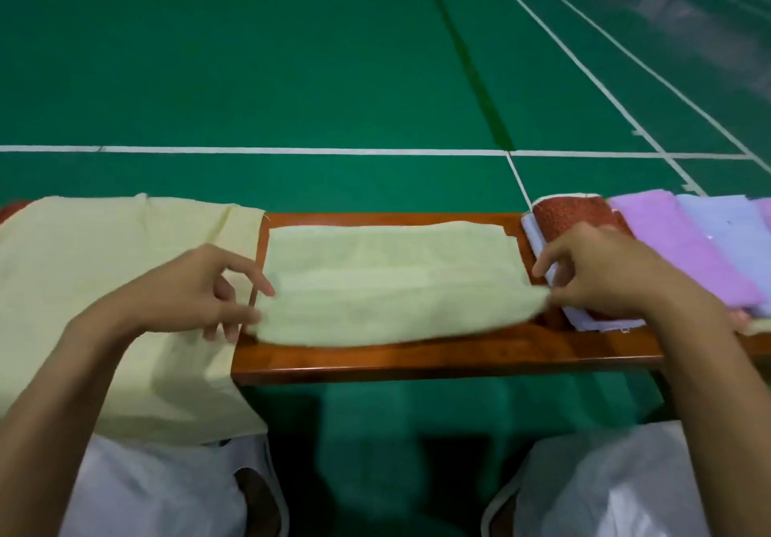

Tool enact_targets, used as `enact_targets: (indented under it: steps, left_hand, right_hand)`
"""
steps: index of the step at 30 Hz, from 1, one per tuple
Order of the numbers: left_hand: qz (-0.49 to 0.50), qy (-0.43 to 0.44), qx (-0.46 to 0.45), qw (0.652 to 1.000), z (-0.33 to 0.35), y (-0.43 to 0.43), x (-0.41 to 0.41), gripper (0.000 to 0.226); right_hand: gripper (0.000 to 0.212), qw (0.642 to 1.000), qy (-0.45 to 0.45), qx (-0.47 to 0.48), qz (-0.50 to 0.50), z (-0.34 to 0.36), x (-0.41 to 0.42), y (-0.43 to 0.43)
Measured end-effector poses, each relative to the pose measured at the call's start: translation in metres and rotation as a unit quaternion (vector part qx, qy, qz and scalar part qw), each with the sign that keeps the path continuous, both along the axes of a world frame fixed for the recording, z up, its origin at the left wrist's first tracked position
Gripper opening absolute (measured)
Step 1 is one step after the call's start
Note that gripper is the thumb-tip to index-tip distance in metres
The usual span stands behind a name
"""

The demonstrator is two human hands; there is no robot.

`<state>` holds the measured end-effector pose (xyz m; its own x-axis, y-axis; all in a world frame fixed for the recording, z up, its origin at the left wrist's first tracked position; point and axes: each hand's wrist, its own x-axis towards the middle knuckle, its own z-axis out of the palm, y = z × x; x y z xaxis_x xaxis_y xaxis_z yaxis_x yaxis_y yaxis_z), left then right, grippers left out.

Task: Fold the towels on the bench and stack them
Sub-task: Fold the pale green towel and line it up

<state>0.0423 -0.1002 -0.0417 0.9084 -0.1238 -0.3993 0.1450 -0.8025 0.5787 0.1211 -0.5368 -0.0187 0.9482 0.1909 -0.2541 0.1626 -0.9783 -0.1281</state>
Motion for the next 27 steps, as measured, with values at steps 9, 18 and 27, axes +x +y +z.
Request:
enact_targets:
  steps: [9, 18, 27]
  left_hand:
    - [0.098, -0.344, 0.065, 0.932, -0.046, -0.062, 0.023, 0.043]
    - [-0.064, -0.244, 0.196, 0.948, -0.102, -0.13, 0.037, 0.075]
    - [0.006, -0.227, 0.228, 0.947, -0.109, -0.09, 0.036, 0.071]
  right_hand:
    - [0.056, 0.984, -0.143, 0.104, -0.014, -0.045, -0.009, 0.082]
    - [0.076, 0.986, -0.083, 0.049, 0.138, -0.119, -0.008, 0.131]
    - [0.071, 0.995, -0.092, 0.012, 0.019, -0.125, 0.005, 0.071]
